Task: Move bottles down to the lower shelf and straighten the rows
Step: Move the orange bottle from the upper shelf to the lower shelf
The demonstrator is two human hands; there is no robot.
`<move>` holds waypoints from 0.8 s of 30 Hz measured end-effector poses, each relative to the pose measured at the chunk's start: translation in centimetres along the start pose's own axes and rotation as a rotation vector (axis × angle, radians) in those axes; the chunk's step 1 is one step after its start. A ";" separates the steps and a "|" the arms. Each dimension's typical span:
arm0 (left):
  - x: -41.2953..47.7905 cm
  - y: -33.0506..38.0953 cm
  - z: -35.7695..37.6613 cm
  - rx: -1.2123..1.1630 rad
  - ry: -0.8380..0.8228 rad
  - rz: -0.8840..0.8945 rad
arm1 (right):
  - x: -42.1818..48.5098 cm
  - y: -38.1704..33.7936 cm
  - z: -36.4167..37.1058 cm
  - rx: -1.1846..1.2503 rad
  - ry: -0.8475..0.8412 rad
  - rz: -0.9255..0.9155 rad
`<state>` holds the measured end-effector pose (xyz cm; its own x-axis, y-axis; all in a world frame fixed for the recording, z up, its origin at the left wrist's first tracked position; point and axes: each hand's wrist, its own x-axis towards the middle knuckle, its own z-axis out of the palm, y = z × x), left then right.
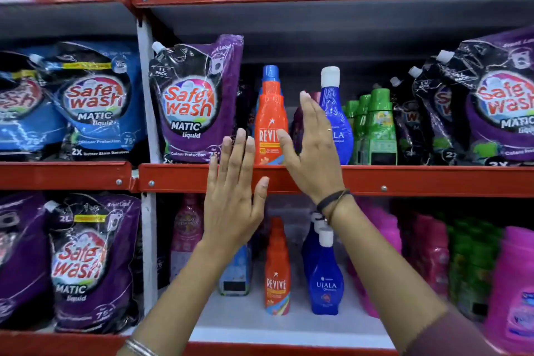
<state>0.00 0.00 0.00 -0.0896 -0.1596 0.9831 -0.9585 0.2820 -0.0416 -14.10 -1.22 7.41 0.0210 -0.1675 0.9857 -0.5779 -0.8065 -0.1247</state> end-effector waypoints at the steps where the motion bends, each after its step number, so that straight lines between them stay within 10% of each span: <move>1: -0.1 -0.2 0.2 0.002 -0.012 -0.001 | 0.5 -0.2 0.7 0.019 -0.010 -0.002; 10: -0.9 -3.0 3.0 0.113 -0.073 -0.019 | 2.7 -2.4 4.2 -0.343 -0.109 0.286; 24: -1.1 -2.7 3.7 0.142 -0.022 -0.013 | 2.6 -3.3 -0.7 -0.095 0.187 0.253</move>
<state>1.68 -4.10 -1.68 -0.0817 -0.1830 0.9797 -0.9881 0.1435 -0.0556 -12.71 1.41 10.42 -0.2782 -0.2416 0.9296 -0.6190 -0.6950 -0.3659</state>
